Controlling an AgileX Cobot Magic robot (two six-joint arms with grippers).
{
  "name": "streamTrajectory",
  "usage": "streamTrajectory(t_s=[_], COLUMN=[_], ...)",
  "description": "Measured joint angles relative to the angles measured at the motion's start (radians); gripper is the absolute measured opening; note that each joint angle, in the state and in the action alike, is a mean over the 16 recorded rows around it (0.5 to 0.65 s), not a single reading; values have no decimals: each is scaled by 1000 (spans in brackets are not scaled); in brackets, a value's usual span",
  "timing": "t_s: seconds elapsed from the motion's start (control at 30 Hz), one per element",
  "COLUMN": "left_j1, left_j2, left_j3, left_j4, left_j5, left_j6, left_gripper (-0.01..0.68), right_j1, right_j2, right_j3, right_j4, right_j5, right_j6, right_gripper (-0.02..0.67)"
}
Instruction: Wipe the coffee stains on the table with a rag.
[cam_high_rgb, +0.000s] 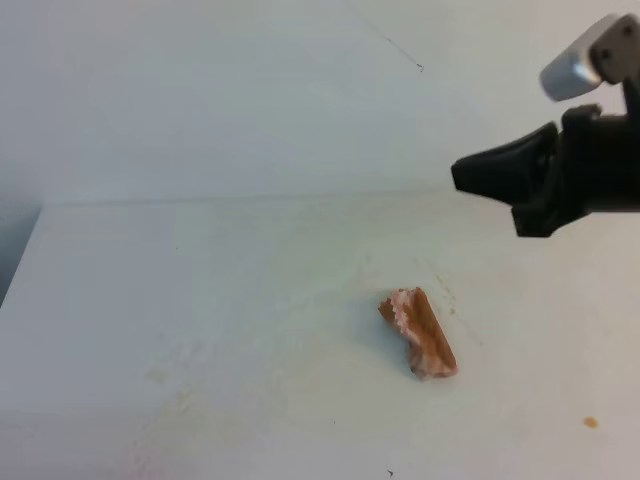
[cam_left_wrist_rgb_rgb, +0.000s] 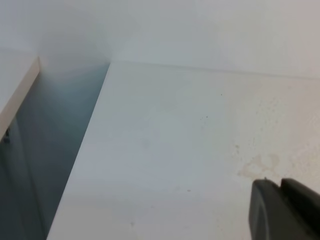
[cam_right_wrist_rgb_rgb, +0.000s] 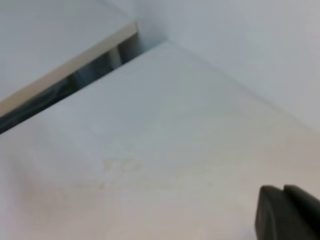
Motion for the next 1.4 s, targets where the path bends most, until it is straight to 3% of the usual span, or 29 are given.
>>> streamTrajectory(t_s=[0.3,0.67,0.9,1.13,1.4], left_j1=[0,0,0,-1,-1], left_j2=[0,2,2,2,2], left_j3=[0,-2,-2,-2,-2], left_j4=[-1,-2,-2,-1,0], left_j5=[0,1,1,1,1], left_j6=[0,0,0,0,0], left_gripper=[-3,-3,-3,-3,-3], right_j1=[0,0,0,-3,-9], right_j2=[-244,-367,-489,-734,-1018], right_j3=[0,15,71,225,439], right_j4=[30,85,48,37,255], right_j5=[-37,-58,-124,-375,-880], right_j6=[0,0,-23,-67,-146], right_gripper=[3,-1,-2,-2,-2])
